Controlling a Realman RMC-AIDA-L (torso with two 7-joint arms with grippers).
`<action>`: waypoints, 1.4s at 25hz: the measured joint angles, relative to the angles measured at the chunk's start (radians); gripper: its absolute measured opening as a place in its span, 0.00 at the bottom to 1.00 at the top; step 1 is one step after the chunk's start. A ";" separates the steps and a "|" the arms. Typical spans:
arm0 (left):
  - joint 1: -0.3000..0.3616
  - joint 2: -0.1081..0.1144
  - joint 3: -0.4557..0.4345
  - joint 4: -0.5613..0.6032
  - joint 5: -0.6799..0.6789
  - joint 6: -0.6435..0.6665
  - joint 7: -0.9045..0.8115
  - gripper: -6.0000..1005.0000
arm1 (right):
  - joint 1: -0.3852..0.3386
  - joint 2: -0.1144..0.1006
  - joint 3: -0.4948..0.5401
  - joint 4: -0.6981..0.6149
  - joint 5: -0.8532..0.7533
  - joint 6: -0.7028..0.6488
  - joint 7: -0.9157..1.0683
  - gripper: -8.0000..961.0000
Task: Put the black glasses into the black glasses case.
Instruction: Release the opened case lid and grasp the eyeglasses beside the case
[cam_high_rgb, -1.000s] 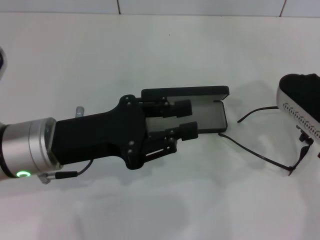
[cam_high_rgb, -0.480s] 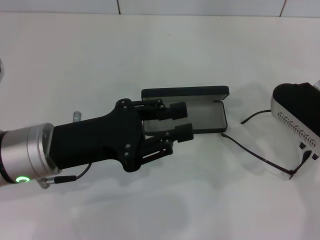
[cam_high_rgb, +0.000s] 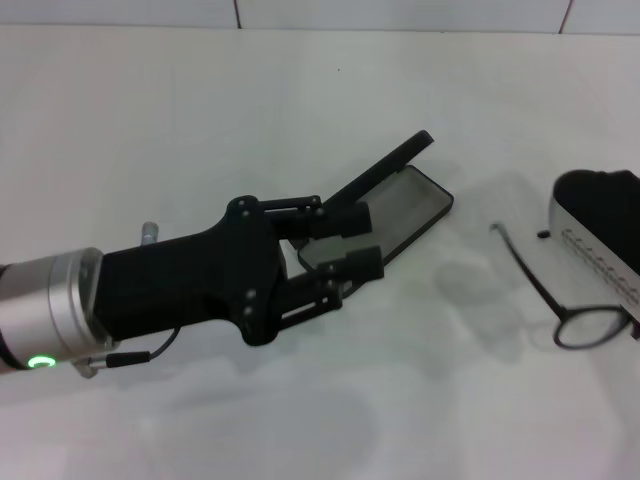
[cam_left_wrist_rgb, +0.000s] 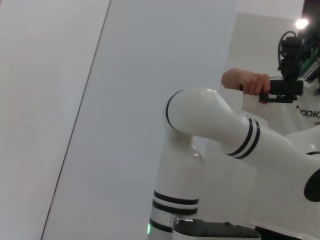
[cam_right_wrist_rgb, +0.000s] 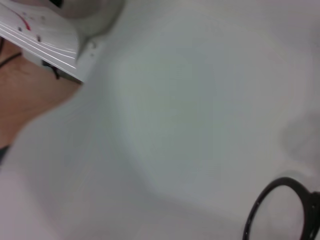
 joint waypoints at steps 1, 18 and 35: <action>-0.001 0.000 0.000 -0.002 0.000 0.011 0.009 0.39 | -0.010 0.000 0.000 -0.018 0.001 -0.018 0.000 0.14; -0.022 0.000 -0.047 -0.056 -0.047 0.031 0.025 0.40 | -0.254 -0.006 0.506 -0.448 0.364 -0.208 -0.002 0.12; -0.109 -0.001 -0.066 0.551 0.744 -0.381 -0.780 0.45 | -0.488 0.001 1.419 -0.263 0.846 -0.282 -0.007 0.12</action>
